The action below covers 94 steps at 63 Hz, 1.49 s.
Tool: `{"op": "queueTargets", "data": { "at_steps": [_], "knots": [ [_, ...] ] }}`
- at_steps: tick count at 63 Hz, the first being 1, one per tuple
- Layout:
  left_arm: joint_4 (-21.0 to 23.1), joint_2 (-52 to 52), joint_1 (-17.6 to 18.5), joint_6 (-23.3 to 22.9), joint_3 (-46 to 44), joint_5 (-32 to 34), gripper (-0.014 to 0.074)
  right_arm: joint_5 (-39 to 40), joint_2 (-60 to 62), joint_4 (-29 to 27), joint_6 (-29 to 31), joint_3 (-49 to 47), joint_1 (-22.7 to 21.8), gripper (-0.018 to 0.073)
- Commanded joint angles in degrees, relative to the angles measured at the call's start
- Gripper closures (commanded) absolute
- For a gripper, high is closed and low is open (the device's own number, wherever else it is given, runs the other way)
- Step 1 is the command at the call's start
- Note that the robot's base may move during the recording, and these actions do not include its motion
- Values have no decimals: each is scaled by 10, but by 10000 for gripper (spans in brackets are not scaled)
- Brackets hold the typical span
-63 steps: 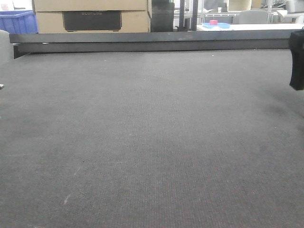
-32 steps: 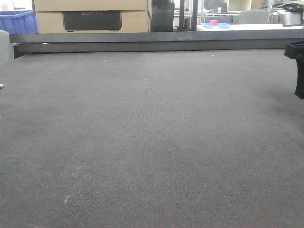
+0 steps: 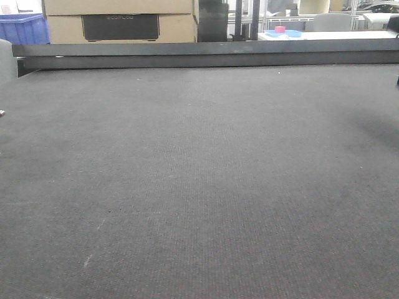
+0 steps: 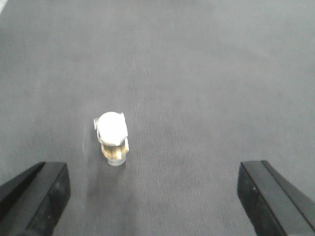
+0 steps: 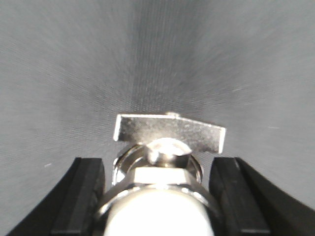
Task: Place valve from conveyor to right shelf box
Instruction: 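Close the left gripper around the other white-capped brass valve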
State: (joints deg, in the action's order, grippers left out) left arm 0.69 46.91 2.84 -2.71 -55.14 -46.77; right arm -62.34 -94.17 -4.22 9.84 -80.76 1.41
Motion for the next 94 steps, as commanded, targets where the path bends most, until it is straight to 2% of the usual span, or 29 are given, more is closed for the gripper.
{"op": "queueTargets", "data": {
  "at_steps": [1, 15, 22, 32, 43, 67, 79, 94],
  "knots": [
    [-10, 45, 1, -8, -43, -54, 6, 10, 50, 3, 4, 8, -3, 713],
    [-38, 186, 1, -2, -171, -177, 6, 23, 117, -6, 4, 52, -3, 713],
    [-39, 257, -15, 38, -231, -232, 8, 36, 137, -9, 4, 78, -3, 713],
    [24, 361, -66, 103, -312, -232, 8, 39, 144, -11, 4, 97, -3, 713],
    [33, 434, -96, 124, -338, -232, 8, 42, 144, -28, 4, 99, -3, 713],
    [43, 555, -95, 131, -338, -232, 8, 61, 144, -28, 4, 100, -3, 713],
    [43, 587, -94, 131, -337, -232, 8, 65, 144, -30, 4, 100, -3, 713],
    [43, 612, -94, 131, -337, -199, 8, 67, 144, -31, 4, 100, -3, 713]
  ]
}}
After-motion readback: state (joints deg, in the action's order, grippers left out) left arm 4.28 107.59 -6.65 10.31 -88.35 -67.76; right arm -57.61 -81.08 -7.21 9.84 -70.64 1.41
